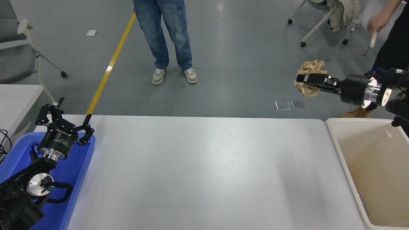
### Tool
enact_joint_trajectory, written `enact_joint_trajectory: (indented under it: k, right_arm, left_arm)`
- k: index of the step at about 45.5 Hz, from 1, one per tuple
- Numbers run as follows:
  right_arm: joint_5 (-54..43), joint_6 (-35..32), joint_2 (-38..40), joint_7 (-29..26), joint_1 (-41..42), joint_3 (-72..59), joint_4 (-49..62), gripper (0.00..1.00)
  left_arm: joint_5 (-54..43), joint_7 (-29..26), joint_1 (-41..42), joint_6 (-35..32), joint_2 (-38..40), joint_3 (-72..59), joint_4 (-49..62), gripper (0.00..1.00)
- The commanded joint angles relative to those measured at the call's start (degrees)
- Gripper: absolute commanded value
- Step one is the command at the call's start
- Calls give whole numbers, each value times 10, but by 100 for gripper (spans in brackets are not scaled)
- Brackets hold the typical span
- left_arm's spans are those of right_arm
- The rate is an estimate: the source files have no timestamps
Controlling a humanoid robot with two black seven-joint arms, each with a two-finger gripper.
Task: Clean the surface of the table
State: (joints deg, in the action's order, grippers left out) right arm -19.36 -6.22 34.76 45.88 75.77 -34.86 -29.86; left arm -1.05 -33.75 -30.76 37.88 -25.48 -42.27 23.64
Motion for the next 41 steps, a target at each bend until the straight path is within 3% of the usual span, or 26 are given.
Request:
enact_joint_trajectory:
  k: [1, 19, 31, 41]
  right_arm:
    - [100, -3, -2, -61, -54, 44, 81, 0]
    - [130, -3, -10, -259, -134, 237, 183, 0]
    - [131, 0, -33, -307, -164, 347, 248, 0]
    - [138, 2, -38, -309, -189, 430, 277, 0]
  left_arm:
    - [0, 0, 0, 0, 0, 0, 0, 100]
    - [0, 0, 0, 0, 0, 0, 0, 100]
    - [0, 0, 0, -1, 0, 0, 0, 100]
    - [0, 0, 0, 0, 0, 0, 0, 100]
